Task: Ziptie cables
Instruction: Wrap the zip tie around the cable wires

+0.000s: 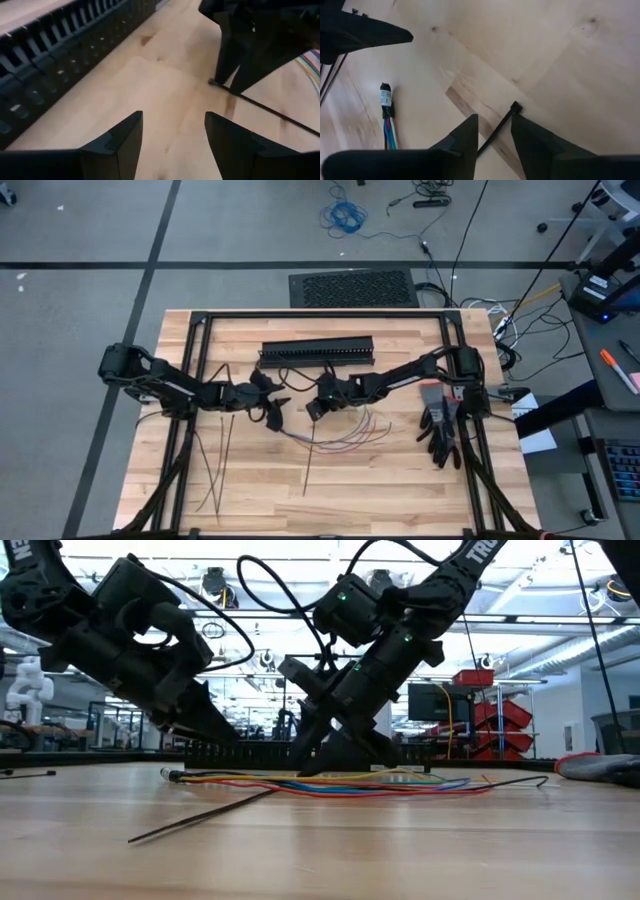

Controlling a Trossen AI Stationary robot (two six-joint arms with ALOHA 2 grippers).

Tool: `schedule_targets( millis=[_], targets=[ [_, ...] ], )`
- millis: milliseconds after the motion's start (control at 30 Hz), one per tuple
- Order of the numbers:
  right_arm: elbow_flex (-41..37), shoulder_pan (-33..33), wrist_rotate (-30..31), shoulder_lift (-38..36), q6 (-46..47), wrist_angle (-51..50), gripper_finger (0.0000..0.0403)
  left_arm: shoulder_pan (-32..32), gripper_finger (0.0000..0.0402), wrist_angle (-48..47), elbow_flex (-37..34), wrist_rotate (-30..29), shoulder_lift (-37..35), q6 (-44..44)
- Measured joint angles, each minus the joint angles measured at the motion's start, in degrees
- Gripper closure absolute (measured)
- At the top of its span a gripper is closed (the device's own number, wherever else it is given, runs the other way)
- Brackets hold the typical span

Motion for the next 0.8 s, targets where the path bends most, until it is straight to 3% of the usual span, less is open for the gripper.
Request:
schedule_targets(
  millis=[433, 800],
  targets=[
    [0.09, -0.47, 0.76, 3.54, 1.26, 2.93, 0.0394, 0.70, 0.0189, 1.15, 0.22, -0.88, 0.00, 0.25],
    [-0.21, -0.14, 2.98, 2.58, -3.51, 4.30, 0.0402, 0.68, 0.0189, -1.18, 0.24, -0.88, 0.00, -0.02]
  ],
)
